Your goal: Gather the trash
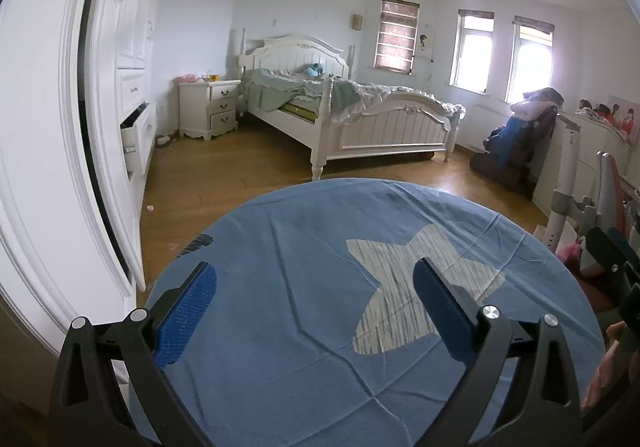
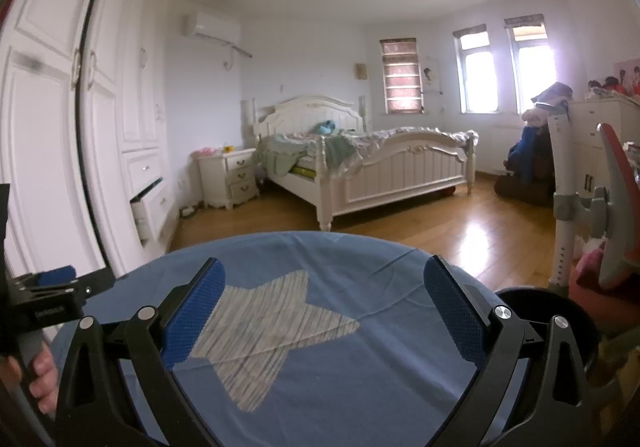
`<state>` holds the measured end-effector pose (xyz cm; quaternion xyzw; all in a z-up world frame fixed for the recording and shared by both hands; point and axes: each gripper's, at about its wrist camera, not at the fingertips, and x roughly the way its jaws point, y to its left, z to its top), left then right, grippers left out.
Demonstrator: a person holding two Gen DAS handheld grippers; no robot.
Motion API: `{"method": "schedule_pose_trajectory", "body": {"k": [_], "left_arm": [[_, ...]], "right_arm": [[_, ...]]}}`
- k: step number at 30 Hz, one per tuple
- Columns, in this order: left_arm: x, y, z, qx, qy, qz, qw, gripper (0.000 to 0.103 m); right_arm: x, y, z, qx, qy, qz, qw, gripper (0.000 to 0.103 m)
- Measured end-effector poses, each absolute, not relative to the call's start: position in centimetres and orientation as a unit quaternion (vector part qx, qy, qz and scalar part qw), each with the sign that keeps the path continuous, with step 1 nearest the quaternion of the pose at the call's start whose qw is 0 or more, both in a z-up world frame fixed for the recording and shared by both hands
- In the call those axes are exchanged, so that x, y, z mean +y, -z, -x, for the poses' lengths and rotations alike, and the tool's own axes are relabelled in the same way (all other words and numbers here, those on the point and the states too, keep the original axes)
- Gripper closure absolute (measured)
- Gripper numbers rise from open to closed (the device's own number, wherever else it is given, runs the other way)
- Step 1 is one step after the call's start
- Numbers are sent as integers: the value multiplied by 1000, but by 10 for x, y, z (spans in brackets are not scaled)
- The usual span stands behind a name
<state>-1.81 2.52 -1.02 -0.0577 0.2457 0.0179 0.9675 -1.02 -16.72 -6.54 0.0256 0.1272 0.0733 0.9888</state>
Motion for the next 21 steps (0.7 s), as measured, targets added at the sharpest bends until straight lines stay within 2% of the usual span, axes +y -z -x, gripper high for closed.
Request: {"method": "schedule_pose_trajectory", "body": {"k": [21], "left_arm": [[21,10,23,240,-22,54,969,5]], "right_arm": [[-164,65,10,127,-73,-25,989,5]]}}
